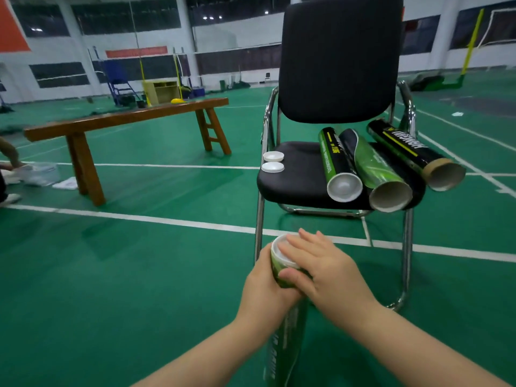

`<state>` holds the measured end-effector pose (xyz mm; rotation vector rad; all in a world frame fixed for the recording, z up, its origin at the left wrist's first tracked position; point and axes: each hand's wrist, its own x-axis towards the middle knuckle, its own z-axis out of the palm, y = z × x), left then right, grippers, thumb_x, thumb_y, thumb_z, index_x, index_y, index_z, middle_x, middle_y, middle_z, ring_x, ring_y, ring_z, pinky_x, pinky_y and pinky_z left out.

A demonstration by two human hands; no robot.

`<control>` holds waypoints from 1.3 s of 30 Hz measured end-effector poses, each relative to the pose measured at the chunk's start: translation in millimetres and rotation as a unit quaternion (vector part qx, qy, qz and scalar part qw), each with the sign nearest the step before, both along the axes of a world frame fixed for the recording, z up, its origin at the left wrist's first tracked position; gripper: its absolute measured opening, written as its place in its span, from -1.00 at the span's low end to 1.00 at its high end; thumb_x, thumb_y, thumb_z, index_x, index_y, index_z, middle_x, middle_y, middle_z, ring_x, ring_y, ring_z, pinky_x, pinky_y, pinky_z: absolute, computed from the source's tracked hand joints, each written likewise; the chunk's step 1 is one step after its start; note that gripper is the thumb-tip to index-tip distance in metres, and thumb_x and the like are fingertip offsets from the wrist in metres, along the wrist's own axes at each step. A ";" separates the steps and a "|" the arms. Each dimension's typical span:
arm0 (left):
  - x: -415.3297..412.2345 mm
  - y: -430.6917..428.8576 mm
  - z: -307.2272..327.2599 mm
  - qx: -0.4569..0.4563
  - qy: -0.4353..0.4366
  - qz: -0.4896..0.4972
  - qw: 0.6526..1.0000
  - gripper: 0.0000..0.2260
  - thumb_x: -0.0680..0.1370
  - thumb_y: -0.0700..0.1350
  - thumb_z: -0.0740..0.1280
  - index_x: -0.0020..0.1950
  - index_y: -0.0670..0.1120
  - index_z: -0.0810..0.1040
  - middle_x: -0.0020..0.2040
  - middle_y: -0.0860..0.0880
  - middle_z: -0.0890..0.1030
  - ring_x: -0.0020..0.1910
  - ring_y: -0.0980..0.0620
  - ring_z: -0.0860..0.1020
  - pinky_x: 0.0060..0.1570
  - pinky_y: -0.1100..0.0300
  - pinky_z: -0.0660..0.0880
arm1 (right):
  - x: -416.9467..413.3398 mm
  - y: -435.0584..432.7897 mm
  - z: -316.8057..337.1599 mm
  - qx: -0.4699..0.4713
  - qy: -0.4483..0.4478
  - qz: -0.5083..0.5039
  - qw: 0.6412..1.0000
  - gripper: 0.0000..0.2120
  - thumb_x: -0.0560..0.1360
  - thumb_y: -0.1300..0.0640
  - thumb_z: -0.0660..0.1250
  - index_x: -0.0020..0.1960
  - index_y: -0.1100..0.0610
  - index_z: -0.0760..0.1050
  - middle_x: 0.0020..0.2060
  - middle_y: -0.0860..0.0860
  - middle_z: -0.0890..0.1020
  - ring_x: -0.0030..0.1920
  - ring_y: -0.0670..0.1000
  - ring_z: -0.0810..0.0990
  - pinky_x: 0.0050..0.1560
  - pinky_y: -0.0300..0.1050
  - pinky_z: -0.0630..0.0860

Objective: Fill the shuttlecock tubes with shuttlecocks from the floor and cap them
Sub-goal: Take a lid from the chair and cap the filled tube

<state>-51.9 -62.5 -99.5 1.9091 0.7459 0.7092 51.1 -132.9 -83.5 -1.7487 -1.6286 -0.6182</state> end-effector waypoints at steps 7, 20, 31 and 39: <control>14.1 5.5 -31.5 -0.013 -0.010 0.018 1.000 -0.47 0.37 -0.25 0.41 0.05 0.33 0.34 -0.02 0.17 0.59 -0.08 0.26 0.57 -0.19 0.47 0.43 | 8.4 9.8 -22.2 -0.054 -0.059 -0.032 0.996 -0.62 0.48 -0.06 0.14 0.02 0.14 0.63 0.03 0.02 0.67 0.09 0.16 0.63 0.25 -0.03 0.30; 3.5 16.1 -31.2 -0.004 0.050 -0.001 0.999 -0.53 0.35 -0.08 0.38 0.17 0.21 0.29 0.04 0.18 0.56 -0.04 0.34 0.52 -0.20 0.49 0.42 | -12.5 12.6 -20.9 -0.188 0.014 -0.068 0.980 -0.62 0.43 -0.07 0.10 0.06 0.00 0.62 0.06 -0.09 0.66 0.12 0.02 0.62 0.11 -0.03 0.54; -30.9 -27.7 6.0 0.020 0.067 -0.017 0.997 -0.70 0.54 -0.14 0.26 0.18 0.20 0.36 -0.15 0.26 0.49 -0.21 0.34 0.48 -0.35 0.51 0.37 | -52.3 -35.5 25.7 -0.281 0.157 -0.077 0.944 -0.33 0.50 0.02 0.20 0.51 -0.08 -0.04 0.54 -0.05 -0.10 0.52 0.06 -0.01 0.46 -0.06 0.07; -52.7 -50.3 75.2 0.119 0.021 -0.052 0.991 -0.50 0.26 0.01 0.42 0.05 0.32 0.26 -0.17 0.29 0.51 -0.20 0.33 0.48 -0.27 0.50 0.37 | -65.0 -61.7 113.2 -0.267 0.191 -0.099 0.939 -0.34 0.32 -0.05 0.37 0.38 -0.08 0.23 0.18 0.02 0.43 0.13 0.10 0.49 0.04 -0.08 0.45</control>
